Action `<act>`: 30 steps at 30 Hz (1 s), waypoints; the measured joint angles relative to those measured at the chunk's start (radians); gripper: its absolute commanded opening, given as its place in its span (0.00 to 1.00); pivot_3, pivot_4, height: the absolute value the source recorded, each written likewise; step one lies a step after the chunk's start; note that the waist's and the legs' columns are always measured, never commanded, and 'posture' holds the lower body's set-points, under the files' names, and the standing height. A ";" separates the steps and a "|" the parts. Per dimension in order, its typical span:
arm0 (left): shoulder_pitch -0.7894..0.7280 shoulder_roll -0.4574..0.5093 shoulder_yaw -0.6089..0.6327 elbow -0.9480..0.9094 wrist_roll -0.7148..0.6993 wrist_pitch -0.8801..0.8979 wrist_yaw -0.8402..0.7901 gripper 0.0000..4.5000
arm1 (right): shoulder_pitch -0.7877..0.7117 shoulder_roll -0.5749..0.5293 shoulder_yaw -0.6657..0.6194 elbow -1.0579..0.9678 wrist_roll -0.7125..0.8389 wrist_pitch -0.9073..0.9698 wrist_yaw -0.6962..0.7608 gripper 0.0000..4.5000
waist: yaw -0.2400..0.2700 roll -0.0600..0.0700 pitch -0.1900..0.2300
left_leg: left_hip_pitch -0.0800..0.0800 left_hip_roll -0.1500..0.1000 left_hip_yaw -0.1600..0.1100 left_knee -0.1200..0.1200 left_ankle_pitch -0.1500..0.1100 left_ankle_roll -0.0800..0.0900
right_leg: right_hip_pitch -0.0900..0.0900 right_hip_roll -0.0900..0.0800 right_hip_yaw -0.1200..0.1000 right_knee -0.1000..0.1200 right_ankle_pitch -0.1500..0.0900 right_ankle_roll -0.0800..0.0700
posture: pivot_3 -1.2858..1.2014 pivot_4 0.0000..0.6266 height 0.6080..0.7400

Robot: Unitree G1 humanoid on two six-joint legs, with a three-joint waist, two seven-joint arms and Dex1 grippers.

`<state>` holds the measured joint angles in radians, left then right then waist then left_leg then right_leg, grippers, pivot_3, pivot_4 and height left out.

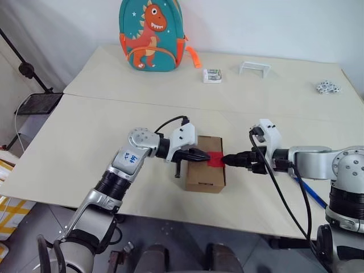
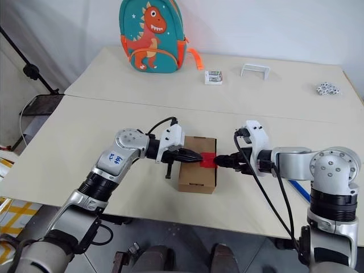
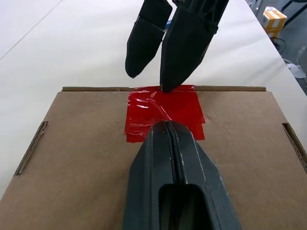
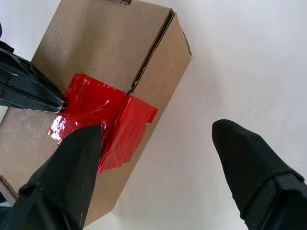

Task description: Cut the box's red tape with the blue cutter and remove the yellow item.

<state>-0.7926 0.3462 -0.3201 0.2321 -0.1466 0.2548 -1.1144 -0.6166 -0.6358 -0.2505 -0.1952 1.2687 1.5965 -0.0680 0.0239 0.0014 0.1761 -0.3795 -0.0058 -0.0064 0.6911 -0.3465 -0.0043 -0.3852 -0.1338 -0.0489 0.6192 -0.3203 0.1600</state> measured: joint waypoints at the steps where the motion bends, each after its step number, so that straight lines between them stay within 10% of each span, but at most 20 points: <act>1: 0.001 -0.001 0.000 -0.004 0.000 0.000 0.000 0.00 | 0.000 -0.004 0.001 0.003 0.007 -0.001 -0.005 0.84 | 0.000 0.000 0.000 | 0.000 0.000 0.000 0.000 0.000 0.000 | 0.000 0.000 0.000 0.000 0.000 0.000 | 0.52 0.24 1.00; 30: 0.046 0.013 -0.003 -0.064 -0.001 0.031 0.001 0.00 | -0.020 0.016 0.038 0.025 0.089 0.004 -0.171 0.84 | -0.003 0.000 0.000 | 0.000 0.000 -0.006 0.000 0.000 0.000 | 0.001 0.000 0.000 -0.001 0.000 0.000 | 0.52 0.24 1.00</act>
<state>-0.7462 0.3591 -0.3229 0.1683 -0.1472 0.2862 -1.1135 -0.6364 -0.6199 -0.2121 -0.1701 1.3578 1.6000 -0.2387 0.0210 0.0015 0.1760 -0.3791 -0.0055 -0.0126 0.6909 -0.3466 -0.0041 -0.3841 -0.1335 -0.0491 0.6178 -0.3203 0.1600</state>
